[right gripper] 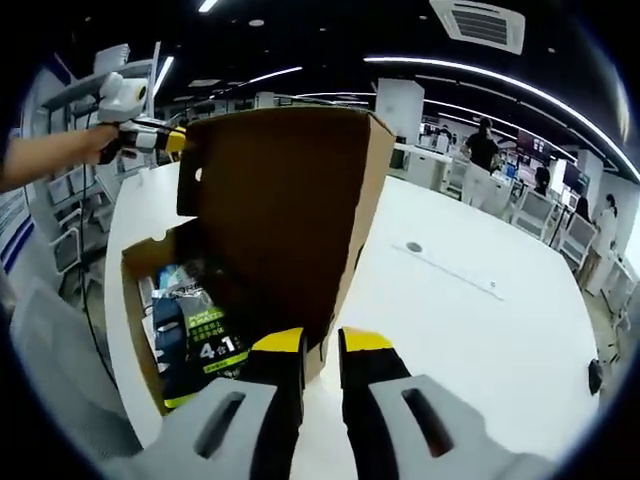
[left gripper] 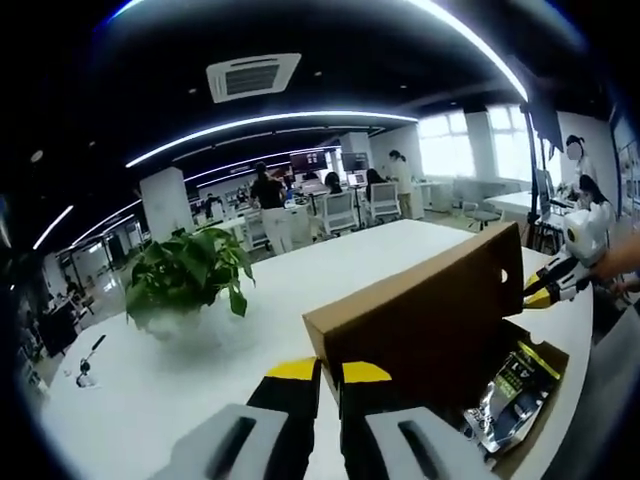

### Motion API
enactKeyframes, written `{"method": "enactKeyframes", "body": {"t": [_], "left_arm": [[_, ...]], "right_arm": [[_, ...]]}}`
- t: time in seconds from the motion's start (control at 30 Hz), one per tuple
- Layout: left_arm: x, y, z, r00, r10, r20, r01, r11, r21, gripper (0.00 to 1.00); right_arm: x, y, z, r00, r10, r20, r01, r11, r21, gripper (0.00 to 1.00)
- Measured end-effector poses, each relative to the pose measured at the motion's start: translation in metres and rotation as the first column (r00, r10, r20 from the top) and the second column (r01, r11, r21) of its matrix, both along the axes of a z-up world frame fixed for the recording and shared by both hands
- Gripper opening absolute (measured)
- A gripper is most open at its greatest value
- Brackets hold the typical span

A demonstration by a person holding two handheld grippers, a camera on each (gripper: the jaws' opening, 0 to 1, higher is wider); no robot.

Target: Operate the shoe box by opening the lid, removing the specified soft item, and placing it in the target area until the item is outside and the box remains undamaged.

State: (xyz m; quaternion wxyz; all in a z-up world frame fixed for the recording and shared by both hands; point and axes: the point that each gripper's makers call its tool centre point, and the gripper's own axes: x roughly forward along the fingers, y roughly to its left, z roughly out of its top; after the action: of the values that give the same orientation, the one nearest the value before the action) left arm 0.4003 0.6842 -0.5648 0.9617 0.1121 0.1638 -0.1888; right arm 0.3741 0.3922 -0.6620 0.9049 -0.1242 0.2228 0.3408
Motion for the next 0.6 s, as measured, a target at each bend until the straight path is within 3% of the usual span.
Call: {"method": "enactKeyframes", "body": {"t": [0.23,0.6], "left_arm": [[0.011,0.000,-0.002,1.000,0.003,-0.004,-0.003,1.000,-0.008,0.05],[0.030,0.001,-0.006,1.000,0.026,-0.008,-0.027,0.998,-0.049,0.06]], "right_arm": [[0.009,0.001,-0.009,0.999,-0.020,-0.036,0.021,1.000,0.009,0.06],[0.015,0.004,-0.016,0.999,-0.020,-0.036,0.019,1.000,-0.024,0.02]]}}
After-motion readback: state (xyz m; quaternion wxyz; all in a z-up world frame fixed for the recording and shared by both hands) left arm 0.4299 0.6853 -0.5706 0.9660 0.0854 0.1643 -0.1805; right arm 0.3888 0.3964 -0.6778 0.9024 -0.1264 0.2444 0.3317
